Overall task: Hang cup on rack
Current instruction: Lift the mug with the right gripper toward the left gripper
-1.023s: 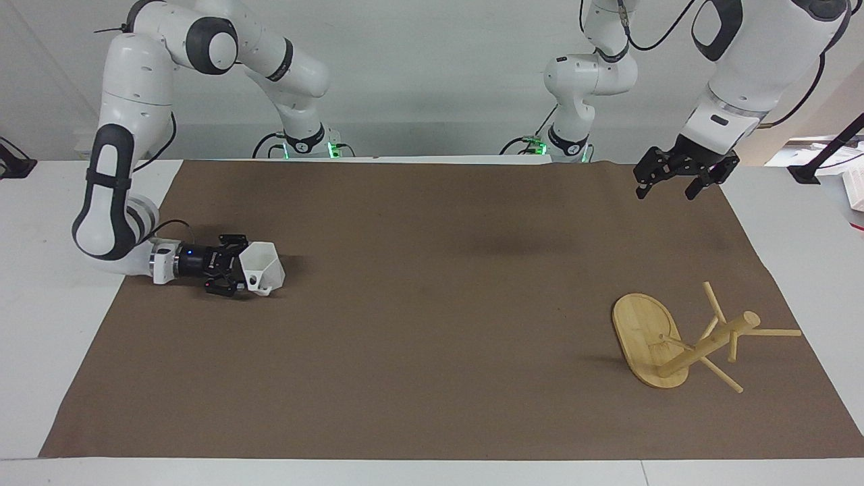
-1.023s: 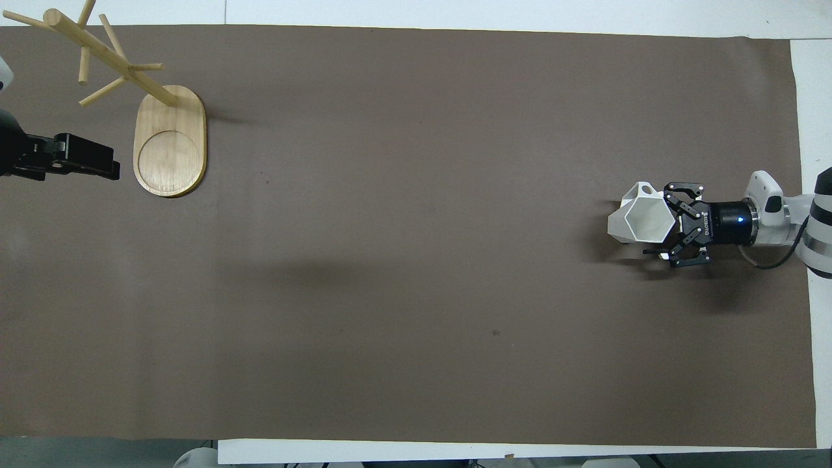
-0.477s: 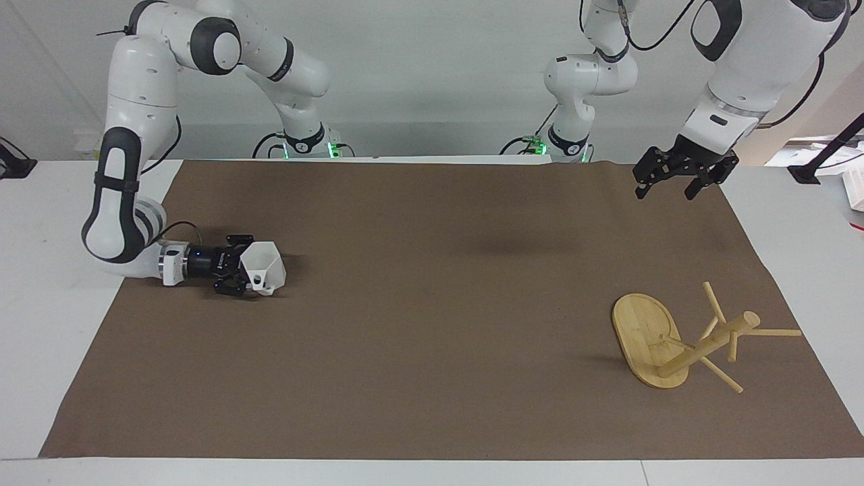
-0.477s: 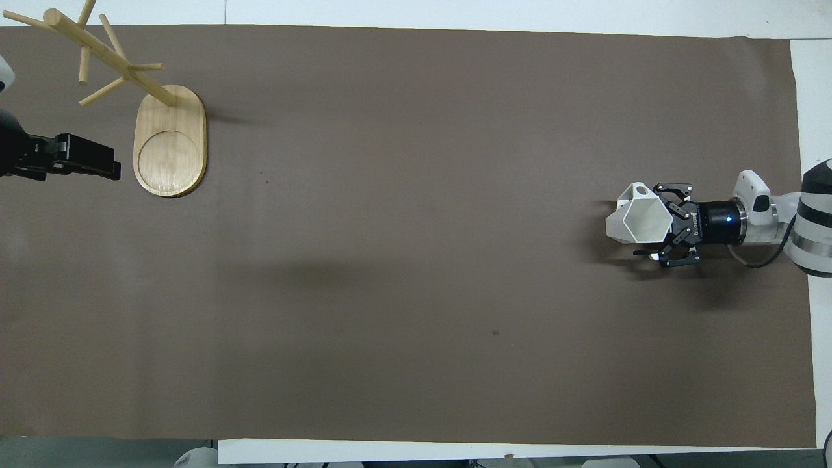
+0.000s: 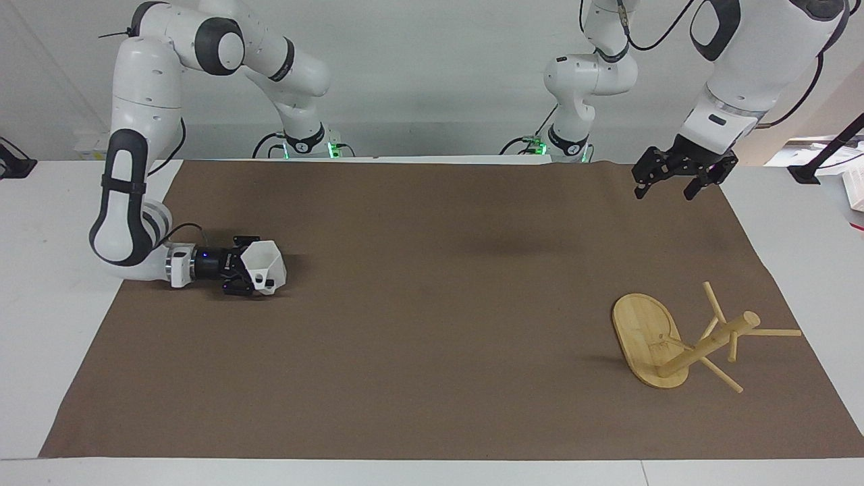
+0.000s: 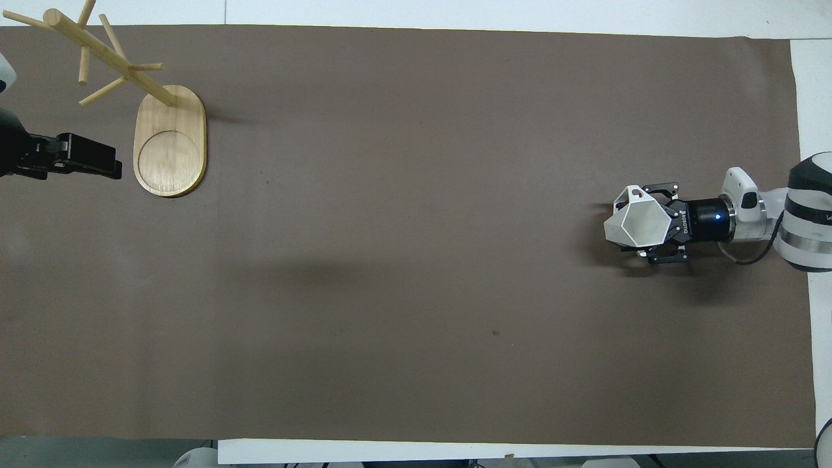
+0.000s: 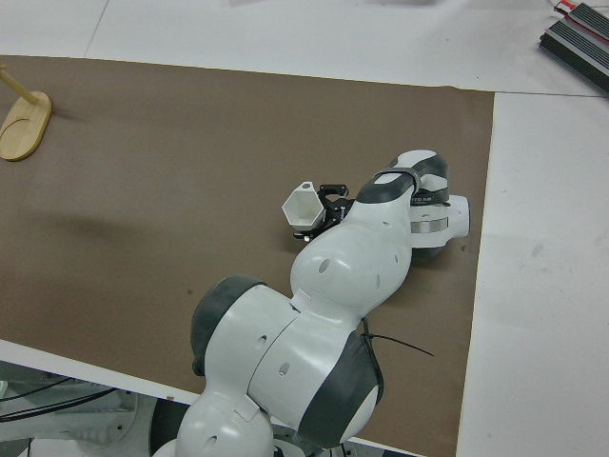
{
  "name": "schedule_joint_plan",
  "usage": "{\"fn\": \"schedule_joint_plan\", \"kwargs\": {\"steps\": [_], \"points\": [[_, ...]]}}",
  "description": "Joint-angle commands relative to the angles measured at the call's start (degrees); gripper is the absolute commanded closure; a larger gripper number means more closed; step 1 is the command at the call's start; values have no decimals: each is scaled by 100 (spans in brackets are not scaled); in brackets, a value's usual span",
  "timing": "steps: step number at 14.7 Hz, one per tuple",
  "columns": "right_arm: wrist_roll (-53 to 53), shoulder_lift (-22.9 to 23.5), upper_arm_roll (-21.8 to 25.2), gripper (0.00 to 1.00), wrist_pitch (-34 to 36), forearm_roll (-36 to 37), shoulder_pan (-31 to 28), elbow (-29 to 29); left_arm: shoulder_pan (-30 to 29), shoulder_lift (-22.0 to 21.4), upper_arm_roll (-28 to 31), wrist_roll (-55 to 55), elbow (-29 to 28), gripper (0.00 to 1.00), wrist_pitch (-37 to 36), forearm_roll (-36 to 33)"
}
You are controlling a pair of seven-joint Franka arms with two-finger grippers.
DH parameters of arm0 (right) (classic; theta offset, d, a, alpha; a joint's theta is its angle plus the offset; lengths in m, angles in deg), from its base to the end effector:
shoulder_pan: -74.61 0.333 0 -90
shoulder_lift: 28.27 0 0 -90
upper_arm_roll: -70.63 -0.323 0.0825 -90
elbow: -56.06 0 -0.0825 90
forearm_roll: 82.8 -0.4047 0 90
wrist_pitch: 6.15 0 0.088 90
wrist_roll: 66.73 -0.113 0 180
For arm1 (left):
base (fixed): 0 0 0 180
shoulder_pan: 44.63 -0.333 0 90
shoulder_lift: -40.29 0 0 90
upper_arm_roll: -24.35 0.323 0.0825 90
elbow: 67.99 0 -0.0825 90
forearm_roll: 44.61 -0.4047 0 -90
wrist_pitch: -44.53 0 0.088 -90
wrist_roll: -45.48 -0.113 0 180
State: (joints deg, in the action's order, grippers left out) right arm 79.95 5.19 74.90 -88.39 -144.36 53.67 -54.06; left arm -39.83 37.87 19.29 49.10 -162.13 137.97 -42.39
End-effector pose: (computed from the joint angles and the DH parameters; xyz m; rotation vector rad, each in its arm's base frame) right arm 0.5422 -0.1341 0.1838 -1.3345 -1.3615 -1.0342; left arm 0.5579 -0.1022 0.6192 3.0986 -0.1662 0.0396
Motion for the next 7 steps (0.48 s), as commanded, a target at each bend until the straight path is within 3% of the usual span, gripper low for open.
{"fn": "schedule_joint_plan", "kwargs": {"steps": [1,2,7], "points": [[54,-94,3,70,-144,-120,89,-80,38,-109,14,-72,-105,0,156,-11],[-34,-146,-5,77,-161,-120,160,-80,38,-118,14,-72,-105,0,130,-10],[-1122,-989,-5,78,-714,-1065,1397,-115,82,-118,-47,25,-131,0,244,42]]}}
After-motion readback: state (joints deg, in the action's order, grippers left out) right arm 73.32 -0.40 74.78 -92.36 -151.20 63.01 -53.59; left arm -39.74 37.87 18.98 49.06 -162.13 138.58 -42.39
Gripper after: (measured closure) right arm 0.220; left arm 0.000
